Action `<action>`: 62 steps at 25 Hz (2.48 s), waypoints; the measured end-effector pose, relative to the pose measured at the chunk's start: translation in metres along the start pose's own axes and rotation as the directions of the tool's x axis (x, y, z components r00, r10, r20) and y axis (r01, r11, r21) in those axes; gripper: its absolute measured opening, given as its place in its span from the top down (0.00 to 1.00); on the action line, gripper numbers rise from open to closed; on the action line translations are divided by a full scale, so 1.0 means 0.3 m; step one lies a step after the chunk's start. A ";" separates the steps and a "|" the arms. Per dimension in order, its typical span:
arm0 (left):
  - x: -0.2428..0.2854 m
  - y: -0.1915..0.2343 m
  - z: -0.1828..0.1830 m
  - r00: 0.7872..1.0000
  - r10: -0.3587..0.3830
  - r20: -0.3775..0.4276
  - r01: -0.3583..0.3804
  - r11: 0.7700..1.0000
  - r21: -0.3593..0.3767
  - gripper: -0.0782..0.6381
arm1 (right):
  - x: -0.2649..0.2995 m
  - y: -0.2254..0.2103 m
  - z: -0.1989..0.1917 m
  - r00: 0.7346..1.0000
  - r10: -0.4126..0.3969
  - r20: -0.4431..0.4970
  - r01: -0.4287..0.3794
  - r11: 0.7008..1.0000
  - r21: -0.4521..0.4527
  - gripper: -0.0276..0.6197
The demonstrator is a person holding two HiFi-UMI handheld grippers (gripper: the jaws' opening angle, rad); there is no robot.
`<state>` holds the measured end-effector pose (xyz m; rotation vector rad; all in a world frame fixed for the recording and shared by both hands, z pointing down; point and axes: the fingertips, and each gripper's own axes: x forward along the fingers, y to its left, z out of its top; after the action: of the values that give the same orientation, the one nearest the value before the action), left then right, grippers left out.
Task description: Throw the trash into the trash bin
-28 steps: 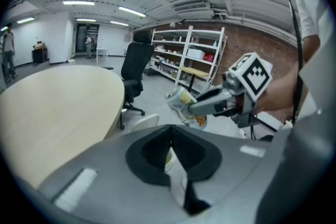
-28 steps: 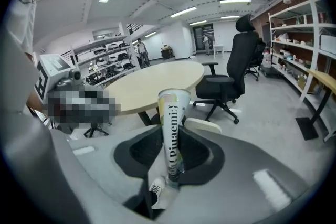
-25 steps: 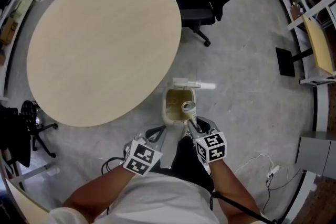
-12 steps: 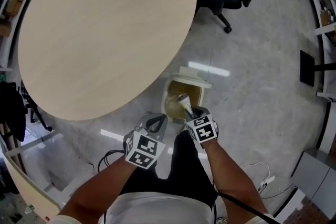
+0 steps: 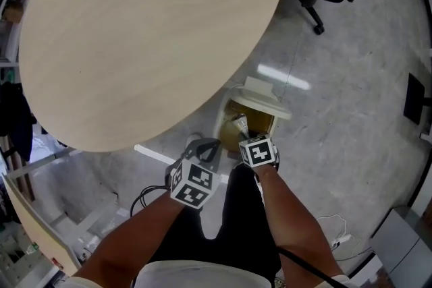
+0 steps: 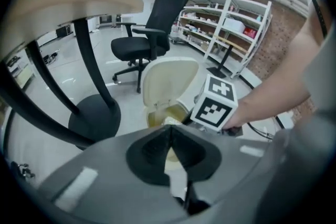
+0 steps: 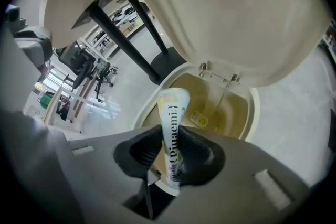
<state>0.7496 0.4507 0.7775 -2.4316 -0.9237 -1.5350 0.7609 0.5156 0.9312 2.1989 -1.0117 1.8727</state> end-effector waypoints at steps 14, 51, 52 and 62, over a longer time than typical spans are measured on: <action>0.011 0.009 0.007 1.000 -0.027 0.000 0.027 1.000 0.010 0.88 | 0.011 0.008 -0.037 0.998 -0.010 -0.069 0.006 0.999 -0.052 0.67; -1.004 -0.120 0.669 0.818 -0.292 0.495 0.136 0.935 0.328 0.88 | -1.495 0.509 0.459 0.566 -0.120 0.816 0.018 0.991 0.133 0.95; -1.022 -0.117 0.680 0.810 -0.300 0.505 0.136 0.932 0.336 0.88 | -1.518 0.523 0.466 0.548 -0.136 0.825 0.043 0.990 0.135 0.95; -1.092 -0.128 0.694 0.761 -0.343 0.551 0.160 0.922 0.353 0.88 | -1.655 0.634 0.501 0.447 -0.168 0.878 0.153 0.982 0.110 0.95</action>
<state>0.7927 0.4258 0.3907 -2.6802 -1.5154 -0.5606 0.7723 0.5088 0.3789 3.1829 -0.7628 0.4892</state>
